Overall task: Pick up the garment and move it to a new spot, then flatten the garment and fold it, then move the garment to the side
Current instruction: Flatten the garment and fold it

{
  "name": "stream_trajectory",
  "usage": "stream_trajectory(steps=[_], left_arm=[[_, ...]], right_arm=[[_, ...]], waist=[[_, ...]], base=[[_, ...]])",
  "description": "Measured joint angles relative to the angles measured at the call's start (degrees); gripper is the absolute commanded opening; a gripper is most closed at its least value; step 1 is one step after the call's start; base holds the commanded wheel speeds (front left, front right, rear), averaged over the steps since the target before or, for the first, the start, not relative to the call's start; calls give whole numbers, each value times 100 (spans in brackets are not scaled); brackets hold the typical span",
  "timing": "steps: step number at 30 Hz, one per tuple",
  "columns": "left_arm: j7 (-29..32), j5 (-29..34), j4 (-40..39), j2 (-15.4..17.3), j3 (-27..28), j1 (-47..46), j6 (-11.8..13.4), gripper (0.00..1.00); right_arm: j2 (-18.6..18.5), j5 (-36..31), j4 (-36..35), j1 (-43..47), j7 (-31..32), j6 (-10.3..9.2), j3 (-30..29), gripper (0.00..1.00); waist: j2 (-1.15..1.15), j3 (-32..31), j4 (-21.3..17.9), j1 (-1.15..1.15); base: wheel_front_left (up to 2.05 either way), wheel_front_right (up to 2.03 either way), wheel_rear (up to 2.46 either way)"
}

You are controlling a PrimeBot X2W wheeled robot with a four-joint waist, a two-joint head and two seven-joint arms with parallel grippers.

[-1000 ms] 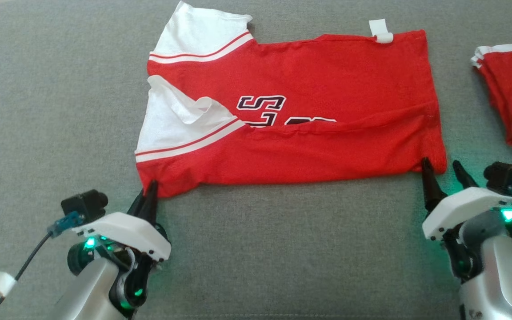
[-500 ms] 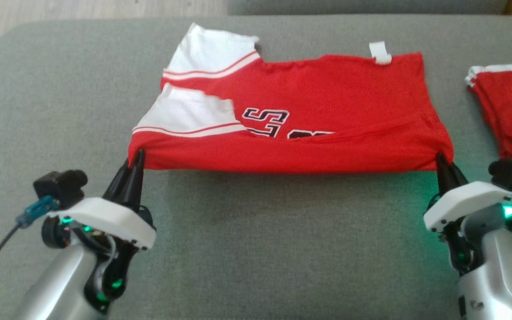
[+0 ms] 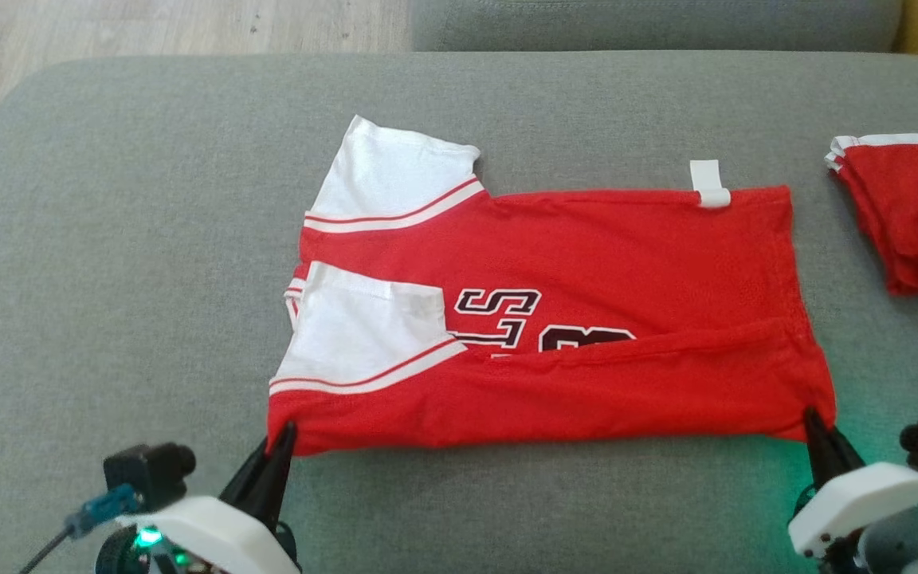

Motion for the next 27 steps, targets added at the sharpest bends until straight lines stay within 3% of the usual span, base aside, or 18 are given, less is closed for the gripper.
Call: stream_trajectory(steps=[1,2,3,4,9,14,19,24,27], left_arm=[[-8,-24,21,-18,-1,42,3,0],[-46,-41,67,-33,-4,55,18,17],[-79,-29,119,-34,-5,46,18,44],[-109,5,182,-34,-3,32,16,100],[-202,132,363,8,66,-180,10,100],[26,405,355,423,309,-1287,-129,100],[535,739,477,747,427,-2958,-407,100],[1333,802,1029,834,258,-4170,-868,100],[1675,865,1483,839,112,-4617,-1022,100]], right_arm=[[0,26,-44,55,23,0,1,33],[4,47,-76,91,26,0,2,68],[7,47,-112,111,27,0,2,100],[7,47,-163,129,29,0,1,100],[7,-15,-446,180,122,0,-53,100],[8,-193,-873,-121,231,0,-80,100],[4,-401,-1301,-933,430,0,65,100],[-1,-644,-1527,-1611,613,0,501,100],[-12,-711,-1606,-1925,698,0,733,100]], waist=[[0,11,-12,0],[0,22,-25,0],[0,33,-39,0],[0,45,-54,0],[0,140,-146,0],[0,316,-278,1],[0,571,-446,2],[0,908,-726,2],[0,1166,-904,2]], base=[[0,0,0],[0,0,0],[0,0,0],[0,0,0],[0,0,0],[0,0,0],[0,0,0],[0,0,0],[0,0,0]])
